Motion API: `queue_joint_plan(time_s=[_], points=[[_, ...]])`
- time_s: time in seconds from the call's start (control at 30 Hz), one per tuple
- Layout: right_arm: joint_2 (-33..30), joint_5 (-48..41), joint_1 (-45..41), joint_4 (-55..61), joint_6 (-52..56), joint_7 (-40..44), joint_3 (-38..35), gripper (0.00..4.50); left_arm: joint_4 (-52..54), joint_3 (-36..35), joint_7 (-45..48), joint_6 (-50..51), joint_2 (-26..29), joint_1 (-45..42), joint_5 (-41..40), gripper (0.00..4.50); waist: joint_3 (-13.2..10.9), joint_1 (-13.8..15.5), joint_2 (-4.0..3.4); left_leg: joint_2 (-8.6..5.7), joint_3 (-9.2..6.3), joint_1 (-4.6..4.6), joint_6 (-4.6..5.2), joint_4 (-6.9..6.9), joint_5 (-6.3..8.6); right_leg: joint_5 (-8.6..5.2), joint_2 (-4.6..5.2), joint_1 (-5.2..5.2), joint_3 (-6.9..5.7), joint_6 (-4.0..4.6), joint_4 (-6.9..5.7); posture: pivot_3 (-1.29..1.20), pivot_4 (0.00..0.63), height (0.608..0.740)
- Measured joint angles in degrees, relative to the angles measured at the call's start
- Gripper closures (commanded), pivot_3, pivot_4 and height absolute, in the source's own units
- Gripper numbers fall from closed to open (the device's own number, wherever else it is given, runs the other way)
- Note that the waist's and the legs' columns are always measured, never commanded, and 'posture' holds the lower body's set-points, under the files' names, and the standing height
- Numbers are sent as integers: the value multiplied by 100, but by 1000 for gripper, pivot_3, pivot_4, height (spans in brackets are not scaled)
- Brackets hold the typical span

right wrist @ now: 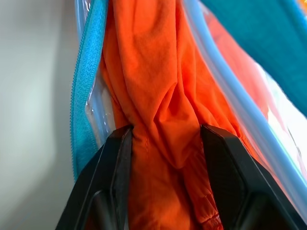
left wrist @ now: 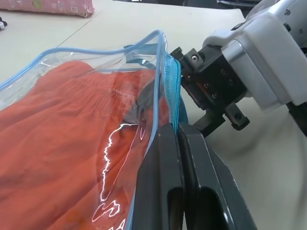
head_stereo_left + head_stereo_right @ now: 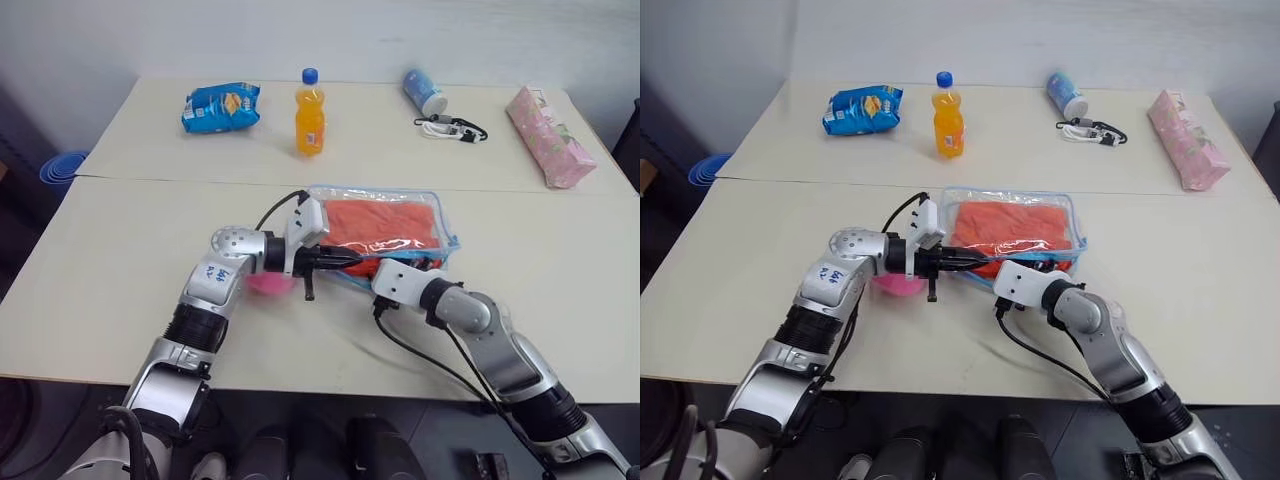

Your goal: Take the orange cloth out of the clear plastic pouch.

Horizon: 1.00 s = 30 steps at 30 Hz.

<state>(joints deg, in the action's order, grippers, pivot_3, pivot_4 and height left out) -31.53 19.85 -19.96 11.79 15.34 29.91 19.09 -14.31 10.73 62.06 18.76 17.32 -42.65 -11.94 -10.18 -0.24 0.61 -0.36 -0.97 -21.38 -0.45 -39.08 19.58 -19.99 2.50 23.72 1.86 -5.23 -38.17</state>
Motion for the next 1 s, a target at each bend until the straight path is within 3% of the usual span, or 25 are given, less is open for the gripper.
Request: queue_joint_plan(time_s=[0.37, 0.47, 0.63, 0.83, 1.0], points=[[497, 177, -594, -520, 317, 253, 179, 2215, -40, -35, 9, 5, -60, -12, -1, 4500, 3, -25, 1, 0, 2, 13, -4, -3, -3, 0, 0, -3, 2, 0, -18, 0, 150, 740], [609, 52, -666, -725, 330, 307, 103, 2791, -49, -50, 10, 16, -72, -12, -1, 4500, 9, -22, 6, 0, 1, 21, -5, -4, -3, 0, 0, -10, 1, 0, -18, 0, 150, 740], [585, -148, -626, -771, 326, 462, 48, 4484, -93, -51, 30, 65, -92, -12, -2, 4500, 12, -14, 7, -1, 1, 21, -4, -7, -3, 0, 1, -12, 2, 0, -19, 0, 150, 740], [67, -737, -205, -341, 59, 1070, -306, 4484, -250, -75, -3, 143, -82, -27, -5, 4500, 11, 22, 7, -6, -2, 10, 1, -6, 1, 0, 5, -11, -1, 0, -10, 0, 150, 740], [-452, -1607, 279, -3, -840, 1814, -738, 4484, -434, -129, -195, 355, -110, -127, -15, 4500, 10, 9, 9, -4, -1, 10, 1, -3, 1, 0, 2, -8, -1, 0, -7, 0, 150, 740]])
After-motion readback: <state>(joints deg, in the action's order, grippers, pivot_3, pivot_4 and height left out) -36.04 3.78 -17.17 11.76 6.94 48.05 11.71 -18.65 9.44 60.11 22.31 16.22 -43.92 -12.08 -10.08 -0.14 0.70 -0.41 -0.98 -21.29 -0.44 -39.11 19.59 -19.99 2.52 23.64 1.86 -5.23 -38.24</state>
